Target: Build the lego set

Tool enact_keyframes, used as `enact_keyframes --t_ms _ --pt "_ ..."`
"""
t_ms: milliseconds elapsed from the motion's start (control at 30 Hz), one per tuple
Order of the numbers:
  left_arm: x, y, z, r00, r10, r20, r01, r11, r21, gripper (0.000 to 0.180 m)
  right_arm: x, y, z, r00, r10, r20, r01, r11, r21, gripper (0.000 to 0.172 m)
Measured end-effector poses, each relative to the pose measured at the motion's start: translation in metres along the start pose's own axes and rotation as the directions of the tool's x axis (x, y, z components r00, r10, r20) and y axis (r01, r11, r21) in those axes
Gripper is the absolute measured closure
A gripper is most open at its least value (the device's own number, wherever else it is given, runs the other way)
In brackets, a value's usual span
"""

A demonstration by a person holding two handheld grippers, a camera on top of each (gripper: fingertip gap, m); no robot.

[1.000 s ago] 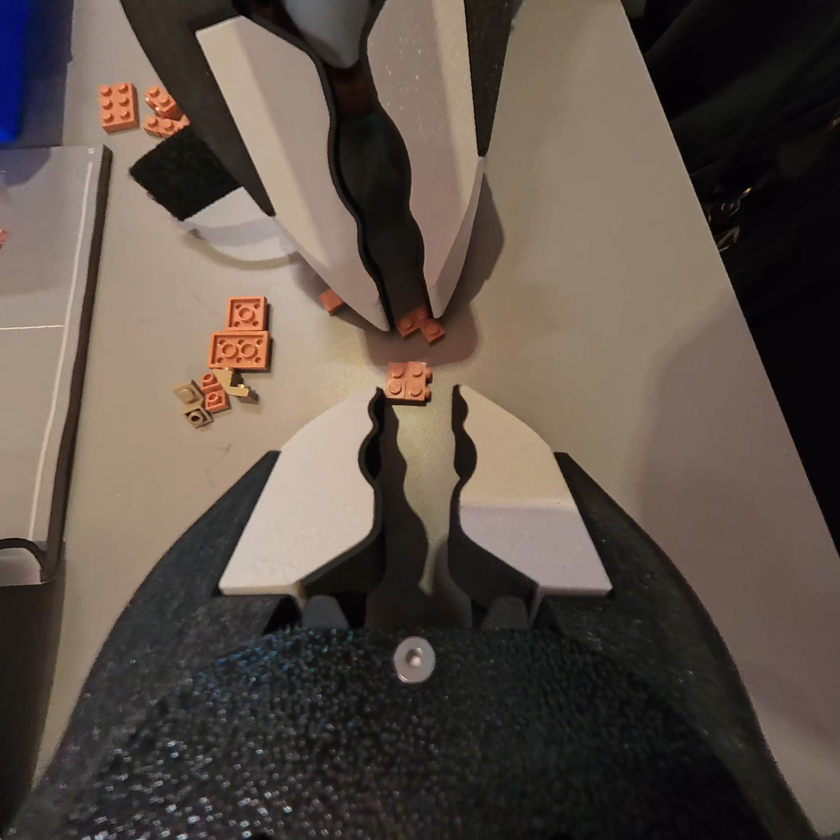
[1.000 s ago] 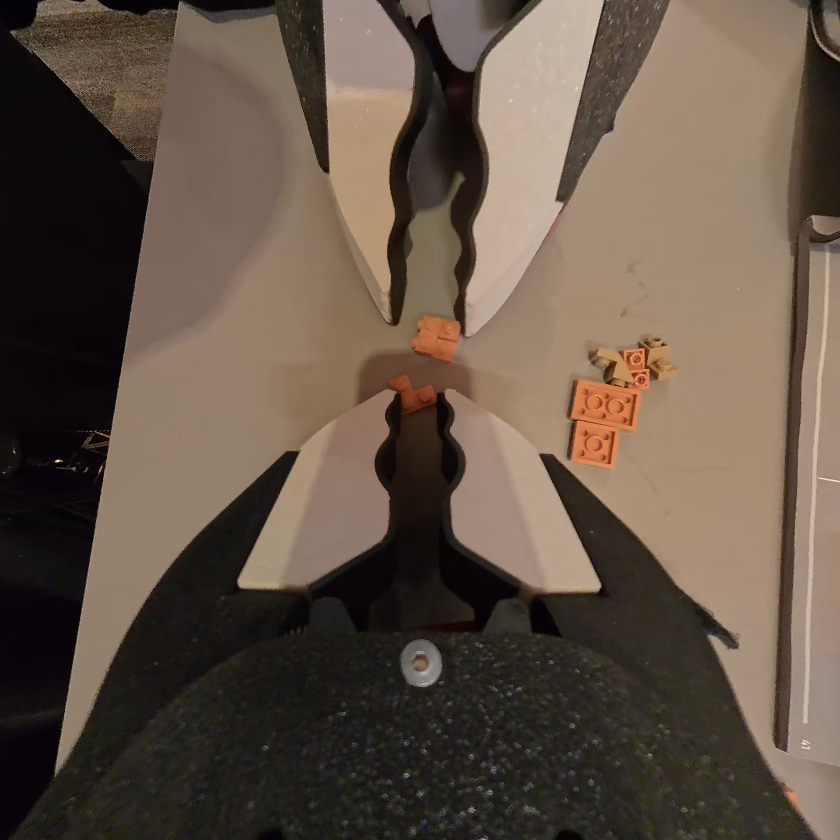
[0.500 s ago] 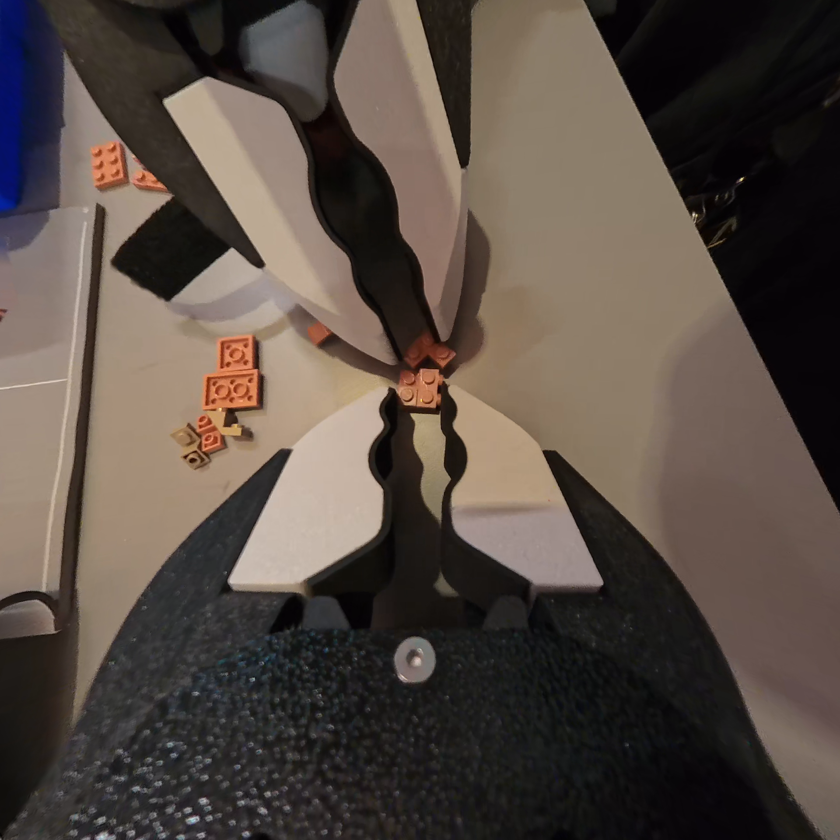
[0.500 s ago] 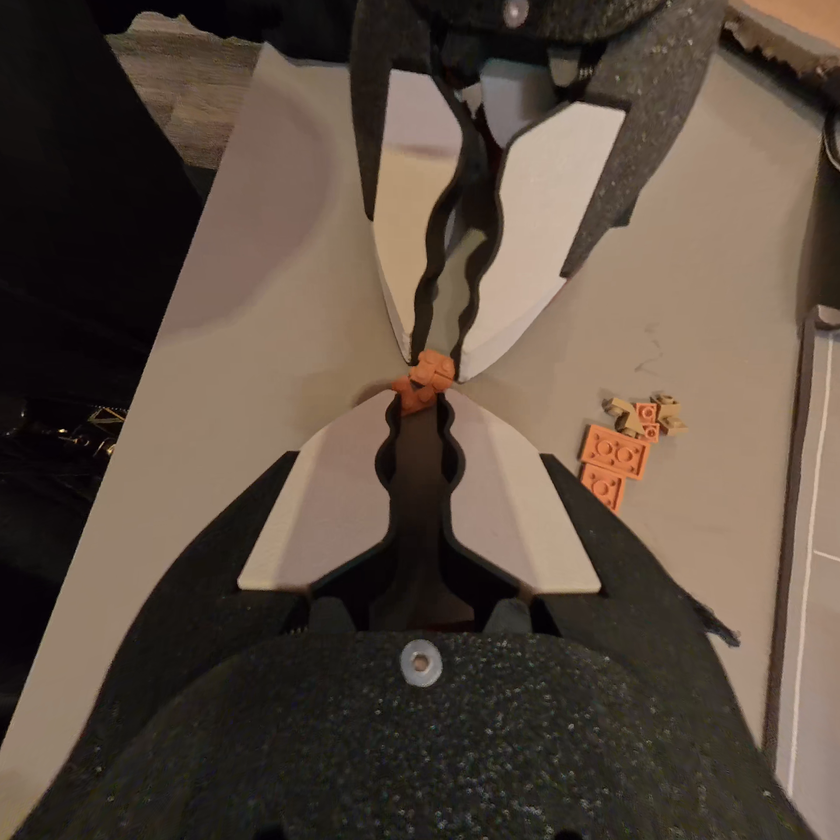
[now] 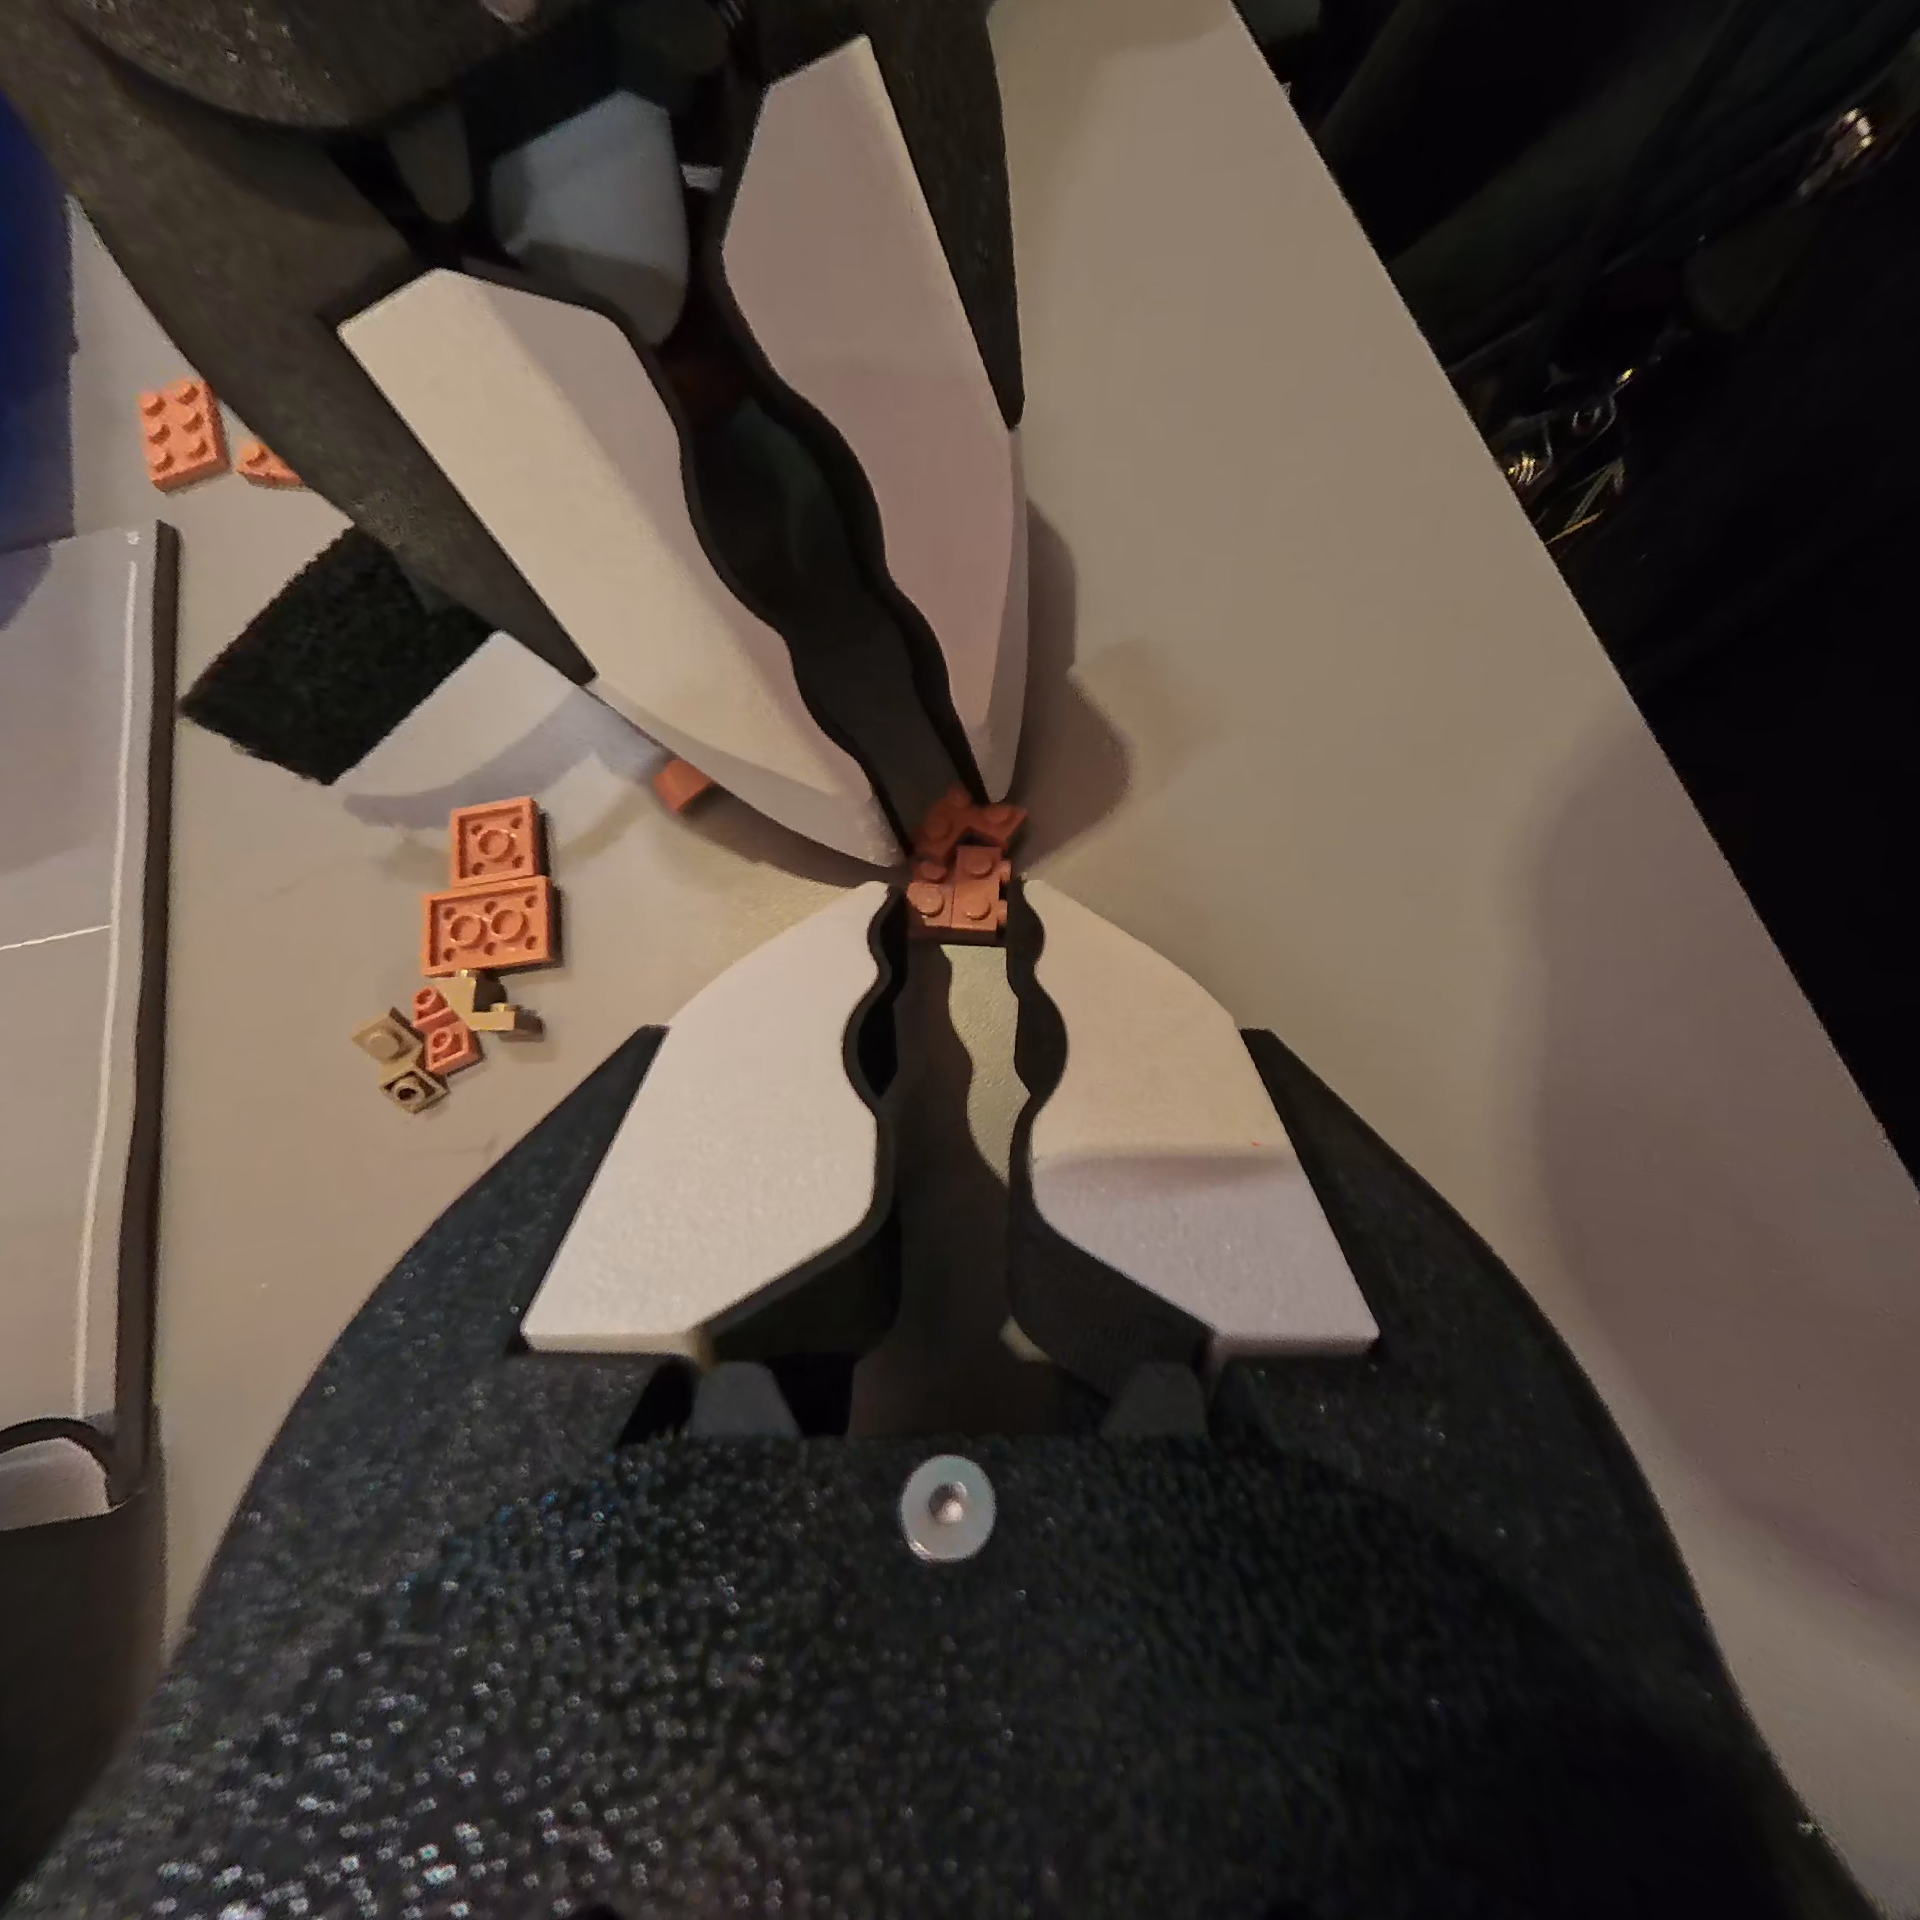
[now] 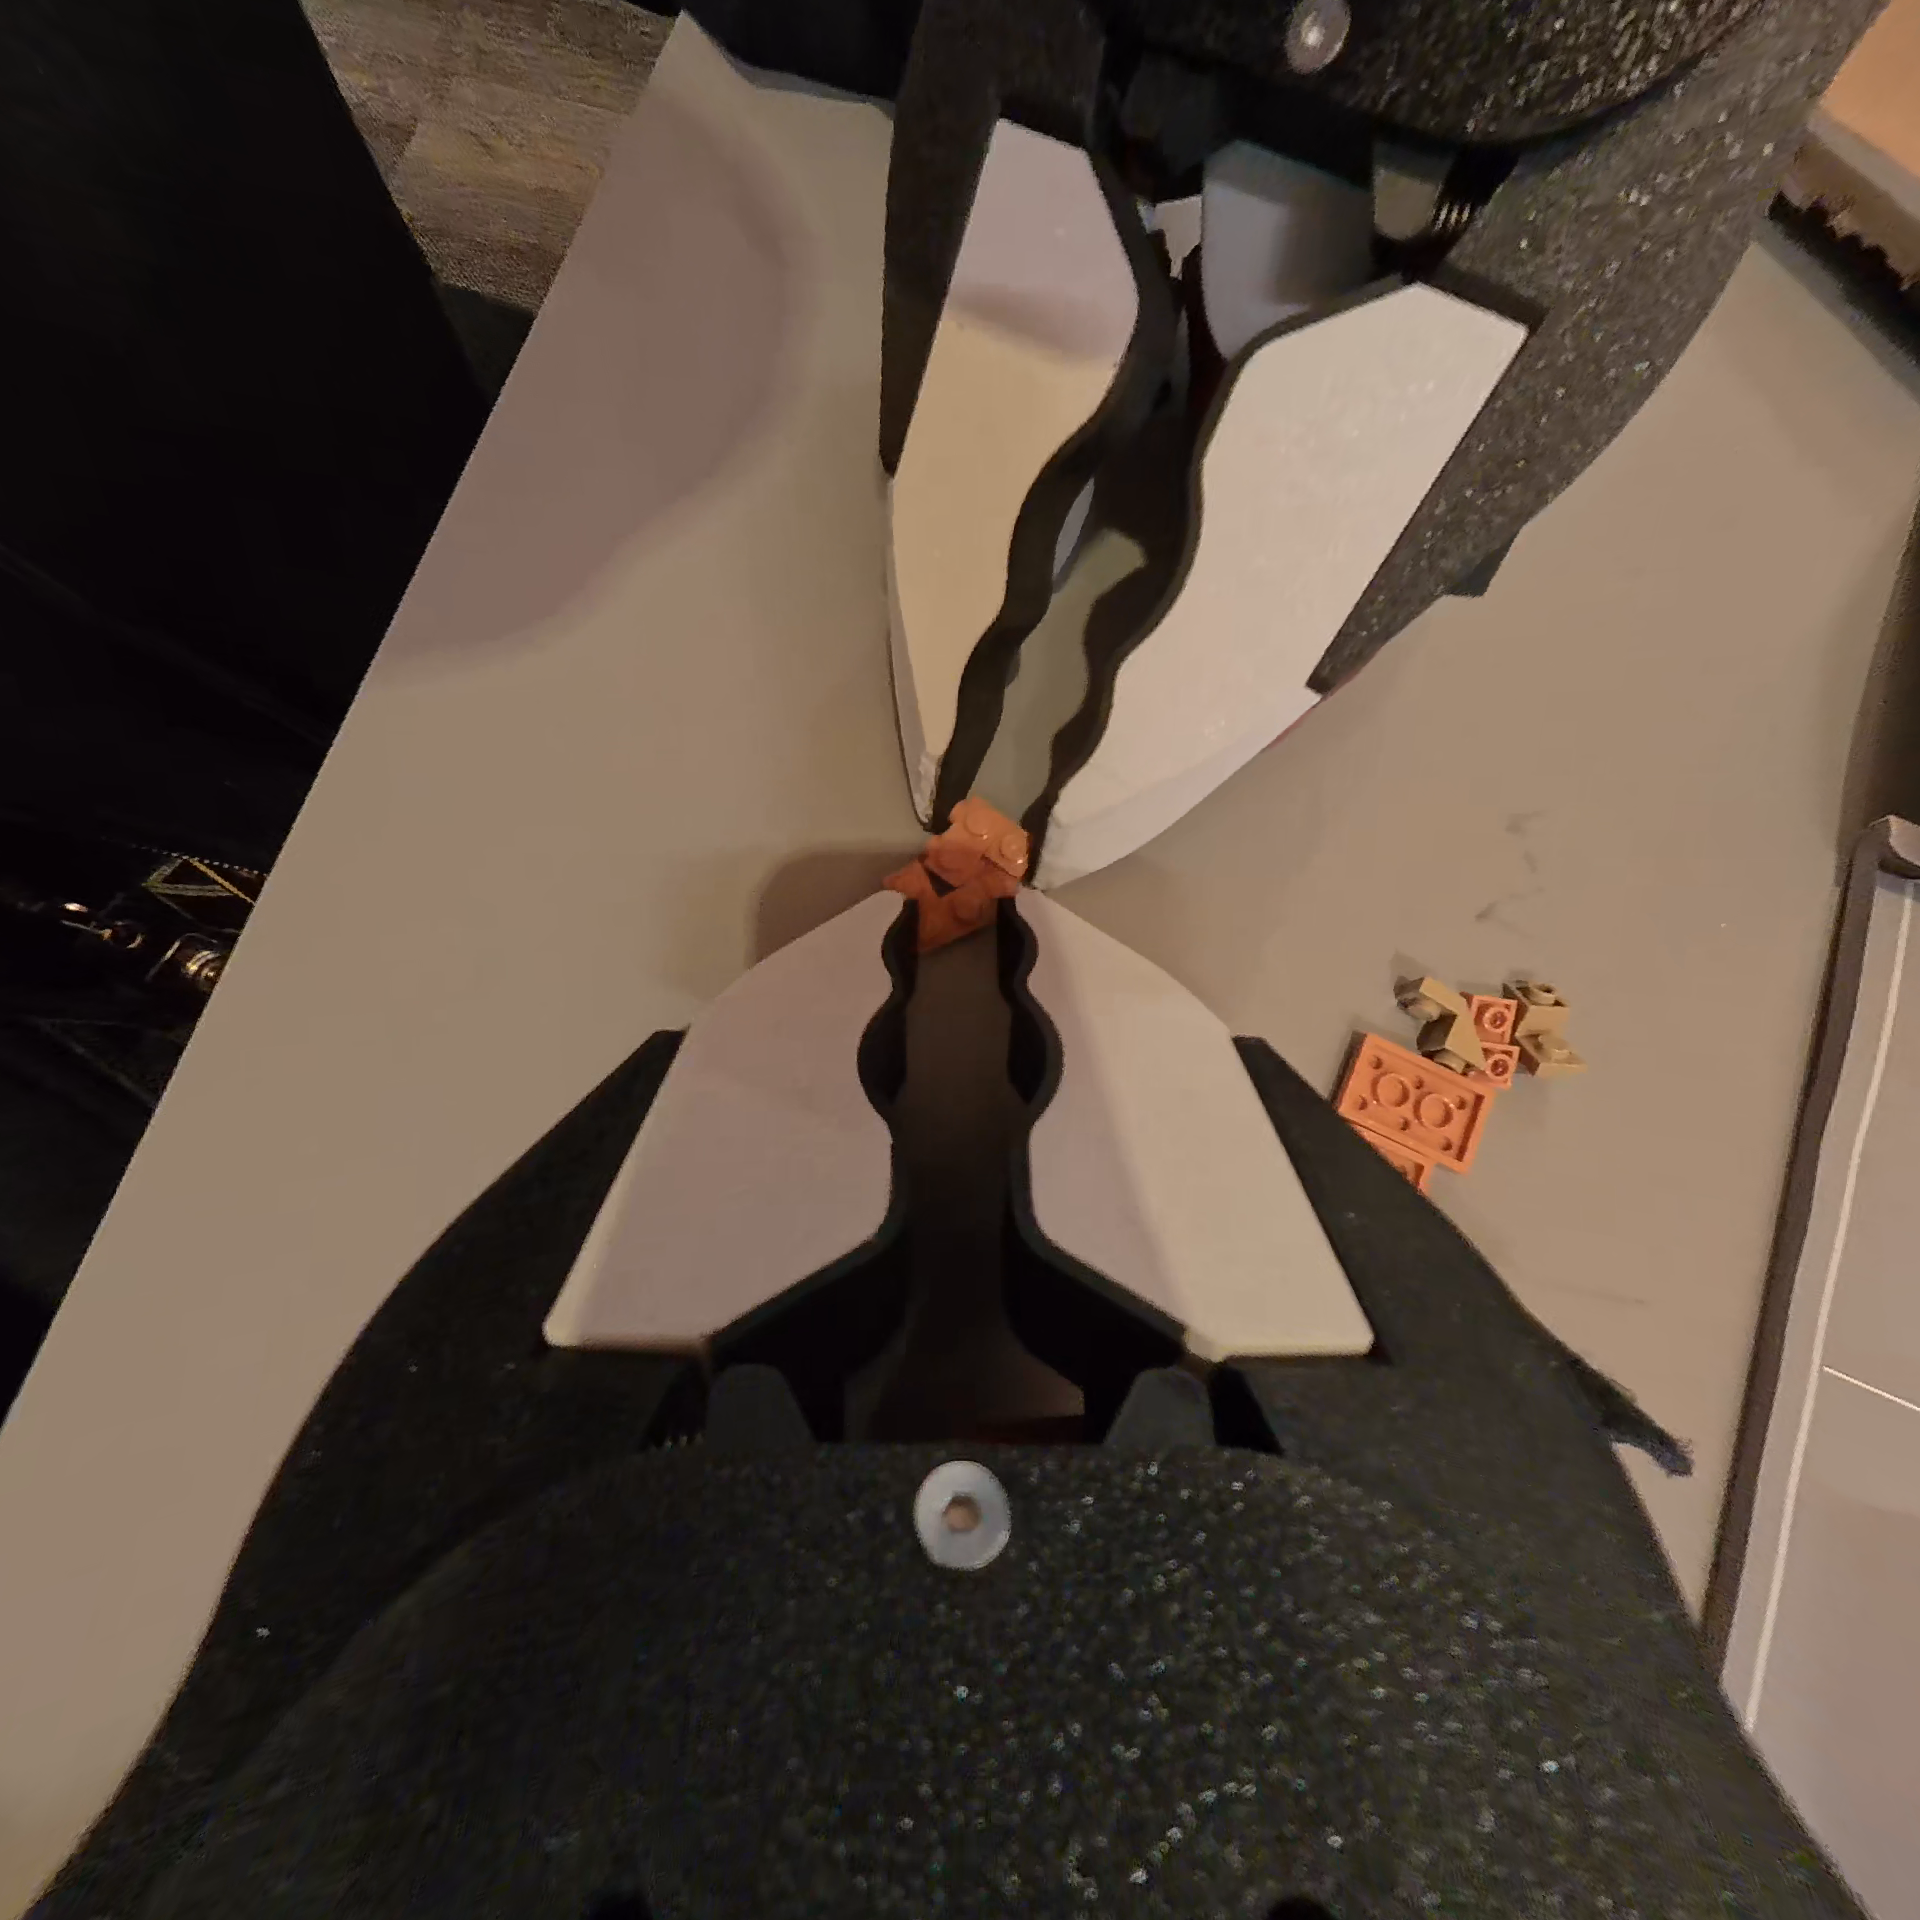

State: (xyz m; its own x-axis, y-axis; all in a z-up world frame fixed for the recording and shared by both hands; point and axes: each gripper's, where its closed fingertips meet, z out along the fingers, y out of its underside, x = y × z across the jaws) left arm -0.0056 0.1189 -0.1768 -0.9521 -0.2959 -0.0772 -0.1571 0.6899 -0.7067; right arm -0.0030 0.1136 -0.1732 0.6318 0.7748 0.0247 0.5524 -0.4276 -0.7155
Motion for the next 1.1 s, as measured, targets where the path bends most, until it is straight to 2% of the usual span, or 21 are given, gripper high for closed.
enact_keyframes --t_ms 300,633,1100 --pt "0.0022 -0.0018 0.0009 1.0 0.016 -0.004 -0.016 1.0 0.005 0.163 -0.0001 0.0002 -0.0007 0.999 -0.024 -0.028 0.024 1.0 0.003 0.16" --pt "0.0018 -0.0048 0.0014 0.997 0.066 0.027 -0.067 0.998 0.014 0.163 -0.0016 0.0049 -0.0022 0.999 0.053 0.012 -0.053 0.998 -0.014 0.153" --pt "0.0 -0.0024 0.0004 0.978 0.189 0.087 -0.182 0.98 -0.082 0.163 0.0002 0.0036 -0.001 0.993 0.11 0.047 -0.109 0.994 -0.02 0.152"
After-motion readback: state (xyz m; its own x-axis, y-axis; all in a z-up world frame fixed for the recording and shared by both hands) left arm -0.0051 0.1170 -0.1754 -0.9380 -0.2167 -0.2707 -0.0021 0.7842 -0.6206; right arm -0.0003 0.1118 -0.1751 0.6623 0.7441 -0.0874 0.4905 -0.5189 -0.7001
